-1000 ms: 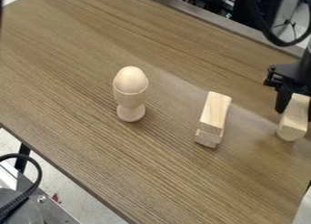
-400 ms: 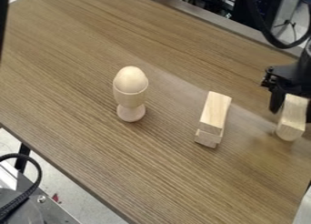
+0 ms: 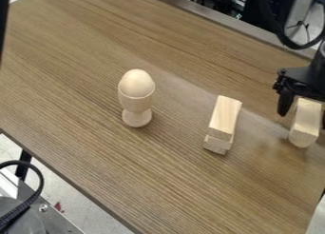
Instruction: Take the rectangular block and place it on top of the white cylinder
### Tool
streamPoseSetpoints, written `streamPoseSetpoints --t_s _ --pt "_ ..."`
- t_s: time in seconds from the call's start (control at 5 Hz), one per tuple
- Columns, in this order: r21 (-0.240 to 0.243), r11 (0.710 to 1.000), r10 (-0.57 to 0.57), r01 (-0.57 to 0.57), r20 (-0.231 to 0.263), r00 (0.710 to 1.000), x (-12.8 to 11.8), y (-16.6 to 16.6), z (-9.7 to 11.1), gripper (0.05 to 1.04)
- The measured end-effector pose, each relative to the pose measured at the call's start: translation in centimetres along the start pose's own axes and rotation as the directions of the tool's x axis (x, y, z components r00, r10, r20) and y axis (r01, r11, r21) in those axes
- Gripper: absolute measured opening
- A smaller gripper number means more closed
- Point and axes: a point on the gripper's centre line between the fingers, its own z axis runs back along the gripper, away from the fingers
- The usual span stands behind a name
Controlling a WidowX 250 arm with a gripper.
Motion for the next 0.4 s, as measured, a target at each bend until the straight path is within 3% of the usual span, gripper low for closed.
streamPoseSetpoints --t_s 0.4 --pt "-0.036 0.999 -0.011 0.011 -0.018 1.000 0.6 -0.2 3.7 1.000"
